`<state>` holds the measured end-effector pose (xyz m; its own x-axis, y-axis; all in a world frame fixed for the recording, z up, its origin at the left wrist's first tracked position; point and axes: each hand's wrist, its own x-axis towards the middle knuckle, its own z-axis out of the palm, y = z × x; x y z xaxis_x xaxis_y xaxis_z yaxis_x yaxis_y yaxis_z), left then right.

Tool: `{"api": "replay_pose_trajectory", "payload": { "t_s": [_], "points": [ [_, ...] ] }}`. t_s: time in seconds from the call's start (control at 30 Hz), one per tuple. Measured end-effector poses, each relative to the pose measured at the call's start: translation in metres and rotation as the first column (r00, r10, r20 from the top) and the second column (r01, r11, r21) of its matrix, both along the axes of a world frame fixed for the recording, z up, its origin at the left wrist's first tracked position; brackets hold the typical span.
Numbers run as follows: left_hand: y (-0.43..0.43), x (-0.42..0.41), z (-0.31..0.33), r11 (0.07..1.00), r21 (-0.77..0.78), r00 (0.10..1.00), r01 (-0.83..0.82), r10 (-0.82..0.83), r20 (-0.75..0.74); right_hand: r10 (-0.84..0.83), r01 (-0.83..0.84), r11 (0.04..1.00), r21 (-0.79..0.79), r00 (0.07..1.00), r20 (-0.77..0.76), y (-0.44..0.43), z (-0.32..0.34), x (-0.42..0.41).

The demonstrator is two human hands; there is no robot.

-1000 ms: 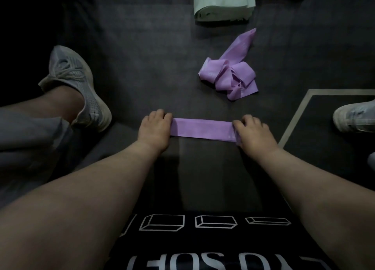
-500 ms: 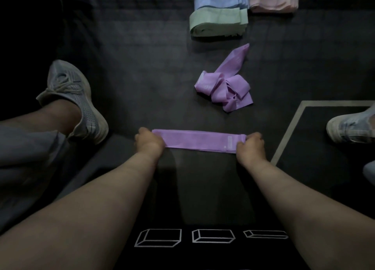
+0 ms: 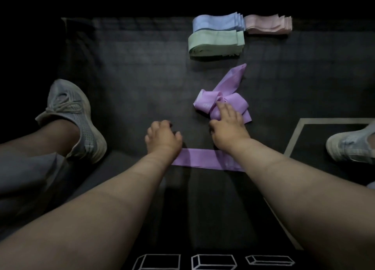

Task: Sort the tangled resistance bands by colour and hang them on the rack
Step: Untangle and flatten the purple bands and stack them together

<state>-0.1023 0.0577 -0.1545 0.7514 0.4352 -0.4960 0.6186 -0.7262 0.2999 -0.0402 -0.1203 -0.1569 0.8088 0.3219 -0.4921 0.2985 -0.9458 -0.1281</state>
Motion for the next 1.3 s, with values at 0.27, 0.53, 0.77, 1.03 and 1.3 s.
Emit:
{"api": "replay_pose_trajectory", "payload": {
  "t_s": [0.27,0.53,0.77,1.03,1.3],
  "points": [
    [-0.026,0.040,0.006,0.946,-0.323,0.998,-0.015,0.036,0.059,-0.057,0.046,0.991,0.127,0.995,0.082,0.017,-0.007,0.023],
    [-0.029,0.044,0.037,0.868,-0.479,0.986,-0.132,0.166,0.030,-0.756,0.455,0.404,0.794,0.654,0.010,-0.003,0.059,0.051],
    [-0.030,0.041,0.114,0.833,-0.550,0.969,-0.062,0.183,0.167,-0.745,0.369,0.236,0.899,0.662,-0.077,-0.019,0.167,0.061],
    [-0.032,0.029,0.269,0.555,-0.796,0.845,0.242,0.283,0.454,-0.455,0.200,0.201,0.959,0.886,-0.089,-0.021,0.339,0.013],
    [-0.029,-0.032,0.383,0.387,-0.774,0.734,0.501,0.283,0.617,-0.274,0.016,0.131,0.991,0.962,0.020,-0.018,0.444,-0.063]
  ]
}}
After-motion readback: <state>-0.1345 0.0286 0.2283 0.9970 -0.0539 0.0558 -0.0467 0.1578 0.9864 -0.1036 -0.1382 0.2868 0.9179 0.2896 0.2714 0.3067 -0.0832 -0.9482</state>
